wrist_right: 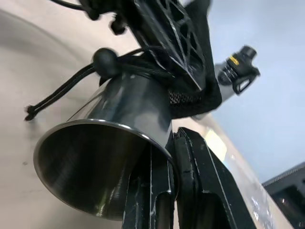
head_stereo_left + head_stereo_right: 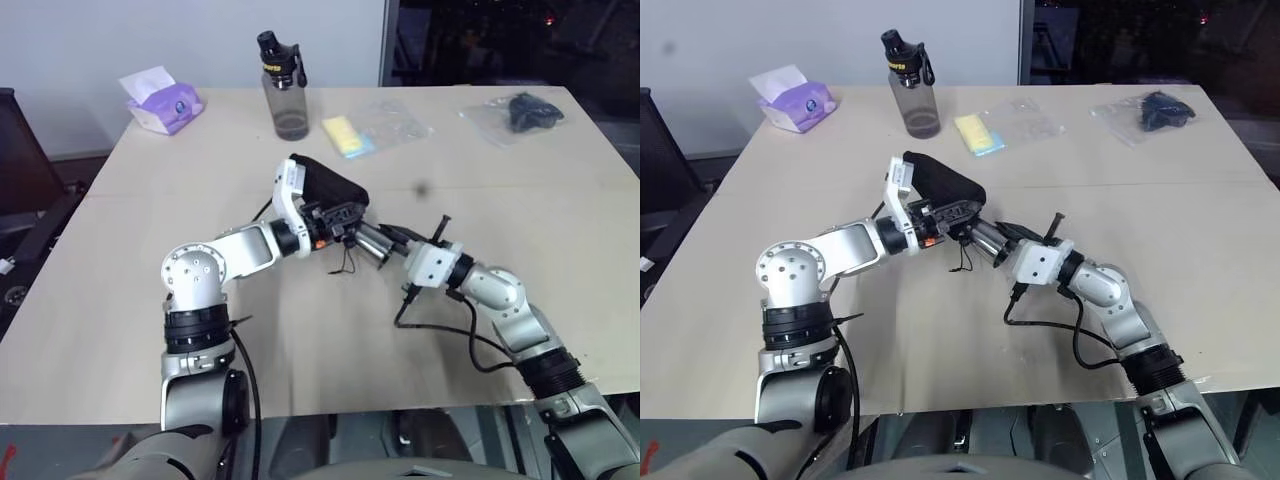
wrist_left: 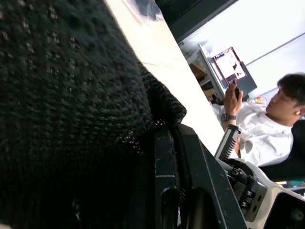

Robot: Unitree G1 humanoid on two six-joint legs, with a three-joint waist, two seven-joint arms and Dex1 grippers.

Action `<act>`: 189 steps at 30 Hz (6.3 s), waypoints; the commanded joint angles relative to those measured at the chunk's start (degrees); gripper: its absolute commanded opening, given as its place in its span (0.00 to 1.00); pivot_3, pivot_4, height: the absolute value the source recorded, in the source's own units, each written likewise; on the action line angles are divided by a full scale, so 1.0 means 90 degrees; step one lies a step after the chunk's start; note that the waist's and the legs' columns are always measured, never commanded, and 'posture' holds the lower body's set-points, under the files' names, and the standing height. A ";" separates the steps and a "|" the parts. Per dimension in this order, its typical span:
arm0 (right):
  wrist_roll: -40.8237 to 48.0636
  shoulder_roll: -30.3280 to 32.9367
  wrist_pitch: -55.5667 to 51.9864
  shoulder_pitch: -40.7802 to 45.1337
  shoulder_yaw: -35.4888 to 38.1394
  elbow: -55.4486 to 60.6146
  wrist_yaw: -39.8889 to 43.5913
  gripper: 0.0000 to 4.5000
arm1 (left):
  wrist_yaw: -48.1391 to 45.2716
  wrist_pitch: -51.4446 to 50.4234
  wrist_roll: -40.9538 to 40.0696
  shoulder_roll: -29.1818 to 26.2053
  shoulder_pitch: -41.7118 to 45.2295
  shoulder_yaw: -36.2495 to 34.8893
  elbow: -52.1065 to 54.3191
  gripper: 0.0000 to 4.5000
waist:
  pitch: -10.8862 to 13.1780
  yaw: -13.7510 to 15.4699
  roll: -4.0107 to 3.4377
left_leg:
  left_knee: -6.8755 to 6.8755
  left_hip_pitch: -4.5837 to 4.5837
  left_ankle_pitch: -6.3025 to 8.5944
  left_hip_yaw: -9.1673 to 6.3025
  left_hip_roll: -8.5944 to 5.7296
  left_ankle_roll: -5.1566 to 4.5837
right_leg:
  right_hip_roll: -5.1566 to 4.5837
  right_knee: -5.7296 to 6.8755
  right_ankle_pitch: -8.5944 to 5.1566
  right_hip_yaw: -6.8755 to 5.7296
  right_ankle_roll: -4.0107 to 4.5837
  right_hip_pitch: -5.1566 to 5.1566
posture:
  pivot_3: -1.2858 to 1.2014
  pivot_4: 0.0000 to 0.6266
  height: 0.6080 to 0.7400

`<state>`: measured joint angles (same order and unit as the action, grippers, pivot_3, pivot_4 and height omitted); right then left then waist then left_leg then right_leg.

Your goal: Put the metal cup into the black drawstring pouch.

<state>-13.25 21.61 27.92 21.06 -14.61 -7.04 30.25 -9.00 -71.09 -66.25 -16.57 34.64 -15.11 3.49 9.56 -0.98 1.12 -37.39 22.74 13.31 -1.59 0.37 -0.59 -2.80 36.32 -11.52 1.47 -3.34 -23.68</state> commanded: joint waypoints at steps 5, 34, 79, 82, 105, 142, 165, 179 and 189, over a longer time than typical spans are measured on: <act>0.0368 0.0080 0.0511 0.0030 0.0115 0.0047 -0.0008 0.02 | -0.1168 0.0429 0.0379 -0.0532 -0.0159 0.0135 0.0061 0.00 | 0.0003 0.0003 0.0005 | 0.0000 0.0000 0.0000 0.0000 0.0000 0.0000 | -0.0001 -0.0001 -0.0005 0.0000 0.0009 0.0000 | 0.52 0.24 1.00; 0.1479 -0.0772 -0.0771 -0.0124 0.0592 0.0155 -0.0376 0.02 | -0.2698 0.0425 0.0332 -0.0919 -0.0808 0.0242 0.0199 0.00 | 0.0022 0.0008 0.0023 | 0.0005 0.0000 0.0000 -0.0004 0.0004 -0.0001 | -0.0002 -0.0003 -0.0007 -0.0003 0.0013 -0.0001 | 0.52 0.24 1.00; 0.7837 -0.3359 -0.8098 0.0497 0.2856 0.1923 -0.1300 0.02 | -0.2905 0.0490 -0.0128 -0.0555 -0.0823 0.0548 0.0669 0.00 | 0.0033 -0.0016 0.0015 | 0.0024 0.0010 0.0001 -0.0028 0.0008 -0.0003 | 0.0002 -0.0015 -0.0008 -0.0025 0.0014 -0.0004 | 0.52 0.24 1.00; 0.8433 -0.3509 -0.8165 0.0586 0.3114 0.1887 -0.1633 0.02 | -0.2868 0.0493 -0.0153 -0.0543 -0.0845 0.0560 0.0697 0.00 | 0.0034 -0.0016 0.0014 | 0.0024 0.0011 0.0001 -0.0028 0.0008 -0.0003 | 0.0002 -0.0017 -0.0008 -0.0027 0.0014 -0.0004 | 0.52 0.24 1.00; 0.5674 -0.0900 -0.6786 -0.0059 0.1429 0.2174 0.0147 0.69 | -0.1564 0.1262 0.0172 0.0083 -0.0087 -0.0130 -0.0613 0.00 | 0.0042 0.0000 0.0016 | 0.0027 0.0025 0.0002 -0.0019 0.0001 -0.0003 | -0.0004 -0.0050 -0.0007 -0.0026 0.0010 -0.0002 | 0.52 0.24 1.00; 0.3129 -0.2362 -0.4422 0.0362 0.0276 -0.0361 0.0269 0.05 | -0.1202 0.1208 0.0282 0.0327 0.0016 -0.0135 -0.0759 0.00 | 0.0048 0.0009 0.0022 | 0.0031 0.0025 0.0000 -0.0028 -0.0003 0.0000 | -0.0007 -0.0049 0.0008 -0.0026 -0.0011 -0.0003 | 0.52 0.24 1.00; 0.1168 0.1332 -0.3411 0.2402 0.0738 0.0641 0.0824 0.00 | -0.3753 0.3192 0.2660 -0.1198 0.0183 0.1472 -0.0408 0.81 | 0.0053 0.0012 0.0019 | 0.0042 0.0024 0.0001 -0.0021 -0.0001 0.0000 | -0.0003 -0.0053 -0.0004 -0.0032 0.0007 -0.0006 | 0.52 0.24 1.00; 0.0008 0.1434 -0.1450 0.4058 0.0601 -0.0317 0.0293 0.00 | -0.4626 0.5100 0.3659 -0.0271 0.2180 0.1659 -0.1244 0.81 | 0.0077 0.0007 0.0020 | 0.0012 0.0123 -0.0009 -0.0004 -0.0002 0.0013 | -0.0011 -0.0049 0.0012 -0.0021 -0.0016 -0.0095 | 0.52 0.24 1.00; -0.0064 0.1048 -0.1466 0.4188 0.0574 -0.0210 0.0268 0.00 | -0.5028 0.5541 0.3967 0.0088 0.2582 0.1669 -0.1718 0.81 | 0.0077 0.0011 0.0020 | 0.0019 0.0123 -0.0001 -0.0008 -0.0001 0.0000 | -0.0009 -0.0044 0.0012 -0.0026 -0.0015 -0.0099 | 0.52 0.24 1.00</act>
<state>-14.30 31.13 14.37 56.93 -10.48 -11.27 33.22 -53.67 -22.83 -30.50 -16.01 55.74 0.78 -12.37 10.26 -0.89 1.29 -37.22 23.85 13.29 -1.67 0.36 -0.59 -2.88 35.93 -11.42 1.24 -3.47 -24.58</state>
